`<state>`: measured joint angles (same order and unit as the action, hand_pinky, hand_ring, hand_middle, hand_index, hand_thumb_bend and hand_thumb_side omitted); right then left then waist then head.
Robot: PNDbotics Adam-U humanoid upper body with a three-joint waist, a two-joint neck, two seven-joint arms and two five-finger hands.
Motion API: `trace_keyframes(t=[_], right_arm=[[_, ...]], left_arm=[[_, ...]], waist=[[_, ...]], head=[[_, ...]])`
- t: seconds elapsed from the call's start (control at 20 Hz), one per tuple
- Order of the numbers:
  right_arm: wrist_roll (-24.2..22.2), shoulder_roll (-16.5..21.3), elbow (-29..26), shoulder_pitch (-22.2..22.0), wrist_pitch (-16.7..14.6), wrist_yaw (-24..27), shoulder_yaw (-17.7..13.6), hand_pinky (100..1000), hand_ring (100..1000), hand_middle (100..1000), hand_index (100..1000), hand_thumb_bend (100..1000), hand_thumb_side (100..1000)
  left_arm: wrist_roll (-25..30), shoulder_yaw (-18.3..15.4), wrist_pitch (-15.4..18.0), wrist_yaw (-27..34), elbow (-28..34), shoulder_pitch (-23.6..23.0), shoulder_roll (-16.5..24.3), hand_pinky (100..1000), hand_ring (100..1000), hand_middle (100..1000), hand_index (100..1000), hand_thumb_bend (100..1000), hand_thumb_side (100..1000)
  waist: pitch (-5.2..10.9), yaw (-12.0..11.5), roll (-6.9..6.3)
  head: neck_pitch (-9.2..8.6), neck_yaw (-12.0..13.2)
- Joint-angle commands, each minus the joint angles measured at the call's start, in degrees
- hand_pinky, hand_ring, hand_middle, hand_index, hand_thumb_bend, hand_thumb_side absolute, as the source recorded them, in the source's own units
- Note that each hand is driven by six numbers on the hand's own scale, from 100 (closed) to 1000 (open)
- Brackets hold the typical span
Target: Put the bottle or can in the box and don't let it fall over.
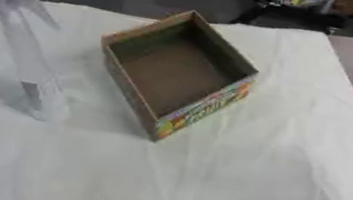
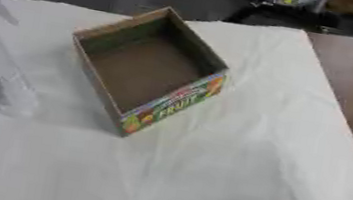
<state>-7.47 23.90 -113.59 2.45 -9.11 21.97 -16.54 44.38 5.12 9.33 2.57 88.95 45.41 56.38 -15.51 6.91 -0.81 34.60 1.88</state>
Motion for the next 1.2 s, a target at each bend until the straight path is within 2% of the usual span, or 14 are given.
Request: trace_keyframes(t=[0.05, 0.75, 1.2], right_arm=[[0.0, 0.8, -1.0, 0.4, 0.1, -0.2, -0.2, 1000, 1000, 1000, 932, 100, 457], [-0.3, 0.5, -1.0, 0.7, 0.2, -0.1, -0.2, 1000, 1000, 1000, 933, 100, 460], [-0.4, 0.1, -1.0, 0.8, 0.4, -0.2, -0.2, 1000, 1000, 1000, 933, 100, 464]], left_arm=[[1.2, -0.3, 0.2, -0.4, 0.3, 0.8, 1.1, 880, 763, 1000, 1000, 239, 692], [5.6, 0.6, 0.9, -2.1, -0.3, 0.3, 0.7, 841, 767, 1000, 985, 238, 650], [6.8, 1.1, 1.3, -4.1, -1.1, 0.0, 0.3, 806, 756, 963, 961, 231, 617]], waist=[[0.74, 0.0, 0.01], [0.37, 0.3, 0.19], [0.02, 0.5, 0.22]], head=[[-0.56, 0.0], [-0.71, 0.0], [-0.79, 0.1]])
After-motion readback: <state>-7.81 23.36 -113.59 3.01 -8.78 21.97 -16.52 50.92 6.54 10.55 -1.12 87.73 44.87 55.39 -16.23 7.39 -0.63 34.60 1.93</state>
